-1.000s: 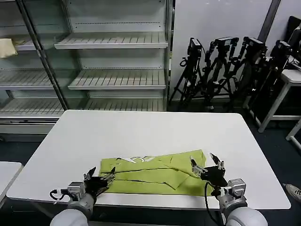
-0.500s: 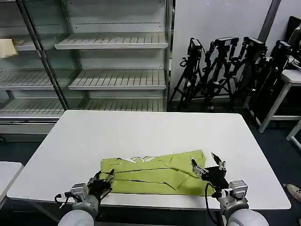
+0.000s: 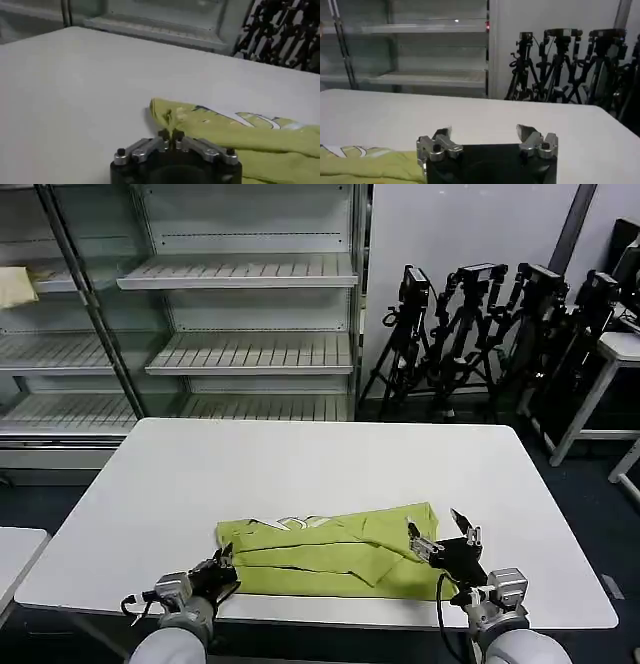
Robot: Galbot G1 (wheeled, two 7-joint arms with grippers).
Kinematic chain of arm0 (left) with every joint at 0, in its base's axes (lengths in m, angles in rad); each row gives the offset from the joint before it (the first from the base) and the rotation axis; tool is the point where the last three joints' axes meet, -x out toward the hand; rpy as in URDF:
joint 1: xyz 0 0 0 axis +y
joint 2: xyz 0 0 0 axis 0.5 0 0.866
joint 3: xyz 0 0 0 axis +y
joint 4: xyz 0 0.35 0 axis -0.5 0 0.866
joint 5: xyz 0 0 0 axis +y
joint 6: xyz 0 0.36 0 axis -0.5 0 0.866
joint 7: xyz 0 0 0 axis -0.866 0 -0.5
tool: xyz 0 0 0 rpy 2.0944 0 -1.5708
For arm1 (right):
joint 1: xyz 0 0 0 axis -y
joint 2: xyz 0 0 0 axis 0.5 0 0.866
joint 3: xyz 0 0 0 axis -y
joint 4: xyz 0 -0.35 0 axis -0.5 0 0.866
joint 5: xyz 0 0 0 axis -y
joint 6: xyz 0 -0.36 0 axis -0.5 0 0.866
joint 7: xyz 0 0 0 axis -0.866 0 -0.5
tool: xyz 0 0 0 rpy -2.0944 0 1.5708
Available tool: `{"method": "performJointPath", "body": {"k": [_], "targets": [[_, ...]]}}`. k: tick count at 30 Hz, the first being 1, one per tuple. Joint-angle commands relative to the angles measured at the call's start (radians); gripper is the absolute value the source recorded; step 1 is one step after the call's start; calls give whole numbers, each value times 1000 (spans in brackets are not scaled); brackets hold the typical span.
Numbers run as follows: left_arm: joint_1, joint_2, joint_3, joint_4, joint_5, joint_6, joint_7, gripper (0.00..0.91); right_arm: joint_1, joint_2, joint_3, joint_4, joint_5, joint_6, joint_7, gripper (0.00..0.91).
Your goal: Fold and organize the clothes.
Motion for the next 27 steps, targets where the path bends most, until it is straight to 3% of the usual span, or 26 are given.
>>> {"method": "performJointPath", "body": {"k": [1, 8, 11, 16, 21, 27], "targets": [[-7, 14, -34, 2, 244, 2, 127, 10, 6, -1, -4, -2, -5, 0, 1, 907], [55, 159, -272, 9, 281, 2, 265, 10, 18, -12, 7, 2, -4, 0, 2, 907], [87, 227, -445, 27, 290, 2, 337, 10, 14, -9, 7, -1, -3, 1, 2, 907], [83, 261, -564, 42, 457, 0, 502, 10, 10, -2, 5, -3, -4, 6, 0, 907], [60, 251, -513, -51, 494, 1, 509, 10, -1, -2, 14, -2, -5, 9, -2, 907], [82, 147, -283, -221, 504, 2, 489, 10, -9, 0, 24, 5, -10, 10, -3, 907]]}}
